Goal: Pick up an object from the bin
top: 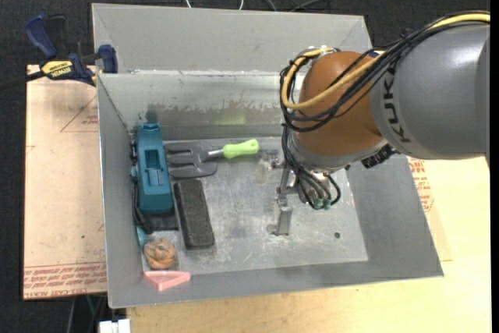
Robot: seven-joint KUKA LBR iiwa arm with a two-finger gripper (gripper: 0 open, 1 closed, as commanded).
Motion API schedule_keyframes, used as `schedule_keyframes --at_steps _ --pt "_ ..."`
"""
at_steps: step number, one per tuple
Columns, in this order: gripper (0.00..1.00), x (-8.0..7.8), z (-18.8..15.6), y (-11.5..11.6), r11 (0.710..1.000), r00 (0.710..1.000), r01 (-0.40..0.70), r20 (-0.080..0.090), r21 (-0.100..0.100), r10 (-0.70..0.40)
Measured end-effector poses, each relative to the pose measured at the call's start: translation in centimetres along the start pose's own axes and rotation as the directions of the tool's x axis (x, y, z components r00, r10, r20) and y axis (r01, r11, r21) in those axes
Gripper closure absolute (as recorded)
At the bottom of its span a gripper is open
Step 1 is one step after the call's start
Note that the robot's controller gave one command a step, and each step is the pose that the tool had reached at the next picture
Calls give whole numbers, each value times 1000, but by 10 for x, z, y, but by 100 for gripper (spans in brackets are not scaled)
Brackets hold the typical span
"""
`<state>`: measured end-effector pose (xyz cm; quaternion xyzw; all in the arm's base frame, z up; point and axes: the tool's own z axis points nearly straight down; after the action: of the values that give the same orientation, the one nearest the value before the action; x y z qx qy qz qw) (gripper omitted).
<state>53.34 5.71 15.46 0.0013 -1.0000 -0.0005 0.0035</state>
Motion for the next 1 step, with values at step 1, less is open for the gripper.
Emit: schedule_keyframes --at_steps 1 --pt "0 -2 -4 0 1000 1000 -2 7 -1 2"
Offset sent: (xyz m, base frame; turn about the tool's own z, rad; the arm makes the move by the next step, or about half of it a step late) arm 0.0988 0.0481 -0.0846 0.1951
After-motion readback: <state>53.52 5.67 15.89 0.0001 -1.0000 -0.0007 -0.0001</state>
